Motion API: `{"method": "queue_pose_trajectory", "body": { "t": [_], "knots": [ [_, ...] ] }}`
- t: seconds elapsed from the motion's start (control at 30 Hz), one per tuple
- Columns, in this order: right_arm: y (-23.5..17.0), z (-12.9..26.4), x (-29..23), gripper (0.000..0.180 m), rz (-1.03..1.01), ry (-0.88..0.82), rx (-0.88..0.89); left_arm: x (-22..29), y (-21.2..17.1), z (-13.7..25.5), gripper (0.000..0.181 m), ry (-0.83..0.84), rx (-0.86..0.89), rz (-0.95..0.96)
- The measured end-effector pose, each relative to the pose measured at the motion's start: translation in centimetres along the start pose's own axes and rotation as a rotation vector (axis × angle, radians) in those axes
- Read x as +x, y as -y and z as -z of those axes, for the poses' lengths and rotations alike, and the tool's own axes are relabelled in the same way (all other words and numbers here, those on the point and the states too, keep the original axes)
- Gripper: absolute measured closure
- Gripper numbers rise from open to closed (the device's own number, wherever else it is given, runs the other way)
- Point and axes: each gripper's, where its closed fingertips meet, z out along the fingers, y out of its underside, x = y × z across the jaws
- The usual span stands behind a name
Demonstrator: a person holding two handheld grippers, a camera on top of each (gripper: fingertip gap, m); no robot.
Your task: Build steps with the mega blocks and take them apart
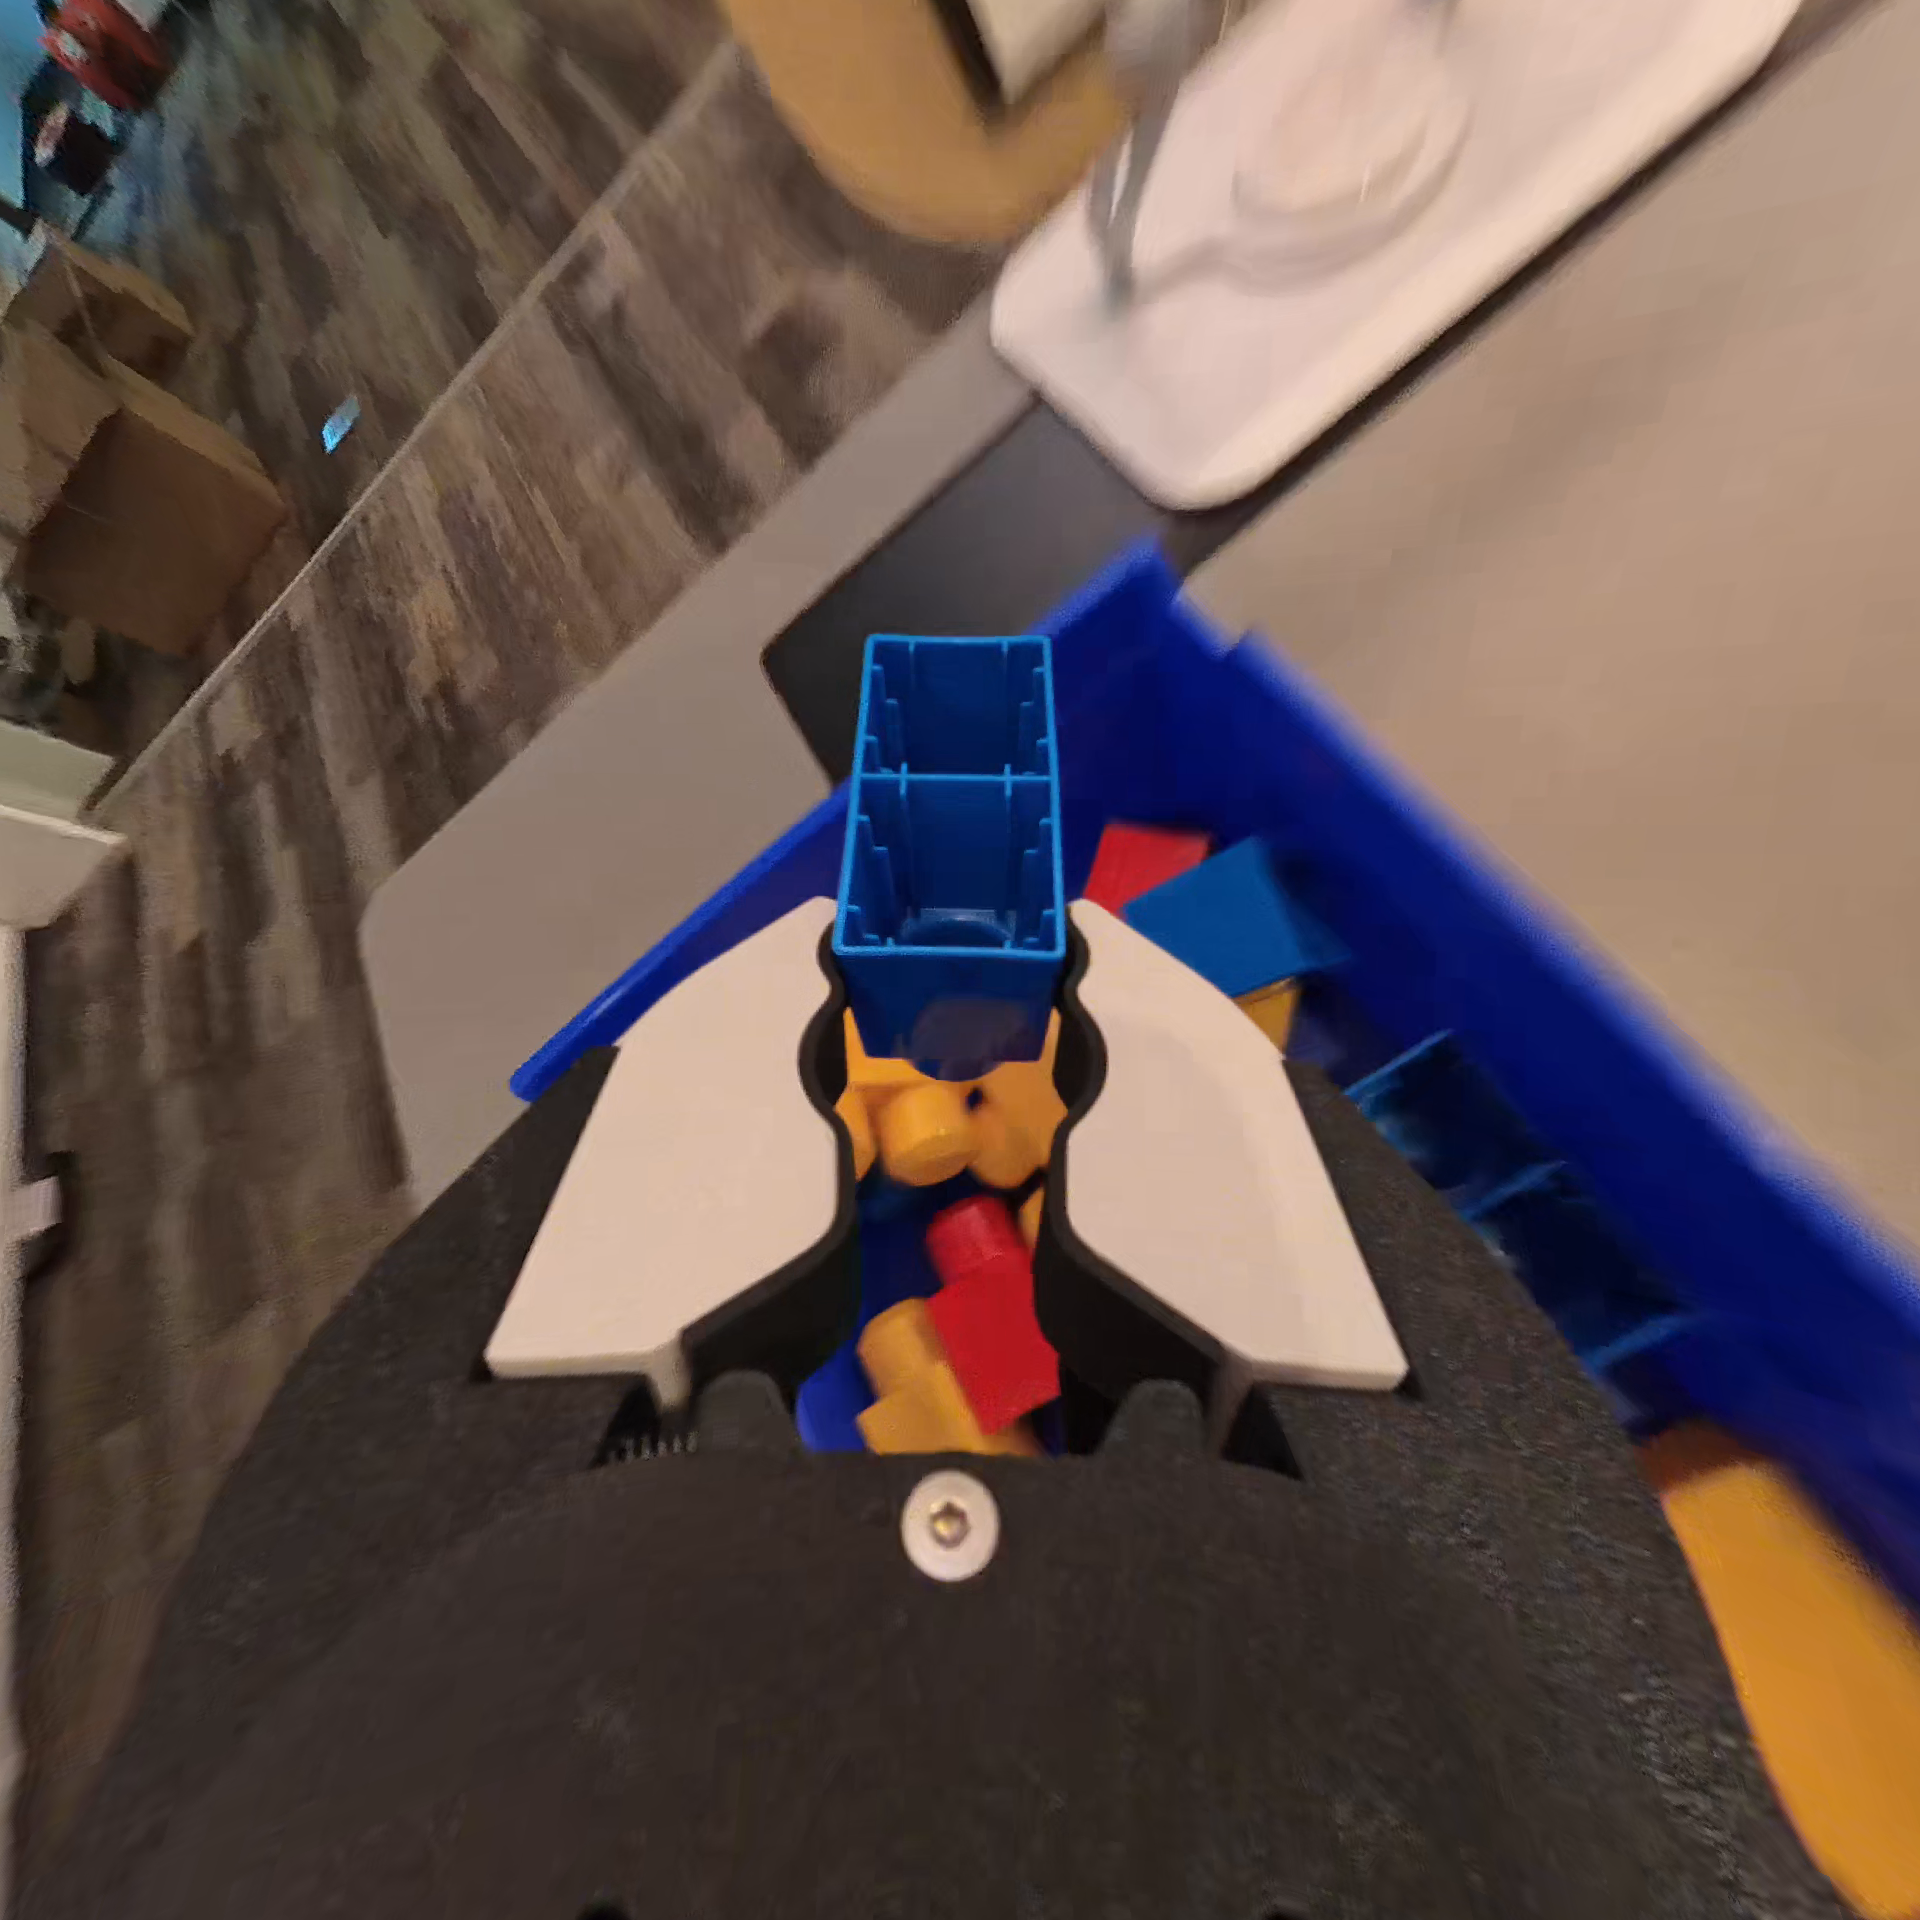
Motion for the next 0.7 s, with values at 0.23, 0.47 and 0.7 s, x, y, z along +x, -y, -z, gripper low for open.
{"method": "queue_pose_trajectory", "body": {
  "t": [0.23,0.47,0.7],
  "knots": [
    [6.7,5.2,1.0,0.132,0.127,-0.183,0.451,8.9,12.0,13.7,0.145,-0.658,0.626,0.56],
    [10.4,12.6,-5.4,0.121,0.681,-0.445,1.019,21.4,14.2,17.1,0.145,-1.188,0.415,0.649],
    [9.3,16.4,-7.7,0.116,1.012,-0.856,1.205,27.3,13.9,18.2,0.144,-1.376,0.173,0.593]
  ]
}}
